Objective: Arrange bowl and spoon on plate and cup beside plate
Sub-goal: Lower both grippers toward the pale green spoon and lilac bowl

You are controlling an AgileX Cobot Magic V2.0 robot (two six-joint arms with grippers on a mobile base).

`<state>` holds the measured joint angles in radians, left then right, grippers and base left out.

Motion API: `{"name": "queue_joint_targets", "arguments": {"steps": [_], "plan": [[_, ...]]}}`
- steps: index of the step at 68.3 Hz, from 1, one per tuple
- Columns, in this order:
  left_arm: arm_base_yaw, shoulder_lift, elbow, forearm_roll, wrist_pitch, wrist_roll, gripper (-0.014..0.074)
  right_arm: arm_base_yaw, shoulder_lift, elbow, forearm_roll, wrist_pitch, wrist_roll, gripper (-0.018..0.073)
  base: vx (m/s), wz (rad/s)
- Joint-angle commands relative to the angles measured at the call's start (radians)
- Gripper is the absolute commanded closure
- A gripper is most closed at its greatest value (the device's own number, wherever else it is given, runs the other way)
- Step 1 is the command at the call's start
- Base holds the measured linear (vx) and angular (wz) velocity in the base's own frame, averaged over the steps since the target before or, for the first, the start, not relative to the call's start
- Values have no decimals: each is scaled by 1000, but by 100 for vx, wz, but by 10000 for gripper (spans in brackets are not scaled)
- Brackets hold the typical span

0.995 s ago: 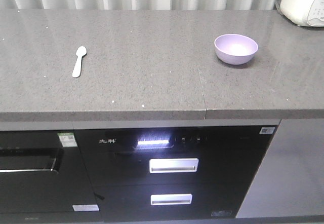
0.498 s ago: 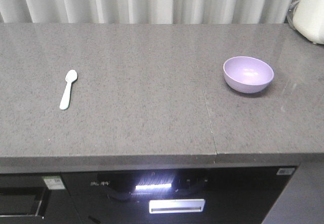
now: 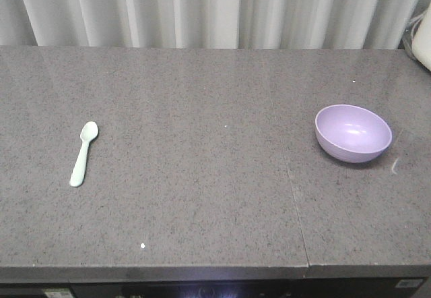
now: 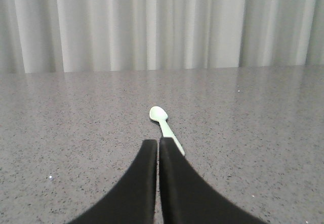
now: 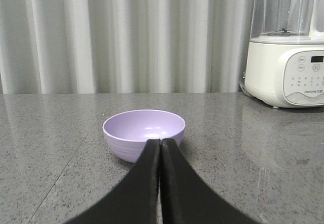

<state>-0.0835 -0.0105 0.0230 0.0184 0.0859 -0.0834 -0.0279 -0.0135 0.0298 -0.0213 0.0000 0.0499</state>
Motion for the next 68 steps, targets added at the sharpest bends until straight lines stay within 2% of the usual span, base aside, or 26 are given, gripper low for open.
{"name": "queue_joint_targets", "arguments": {"steps": [1, 68], "plan": [[3, -14, -18, -7, -69, -11, 603, -2, -6, 8, -4, -72, -8, 570, 14, 2], [3, -14, -18, -7, -69, -11, 603, -2, -6, 8, -4, -72, -8, 570, 4, 0]]}}
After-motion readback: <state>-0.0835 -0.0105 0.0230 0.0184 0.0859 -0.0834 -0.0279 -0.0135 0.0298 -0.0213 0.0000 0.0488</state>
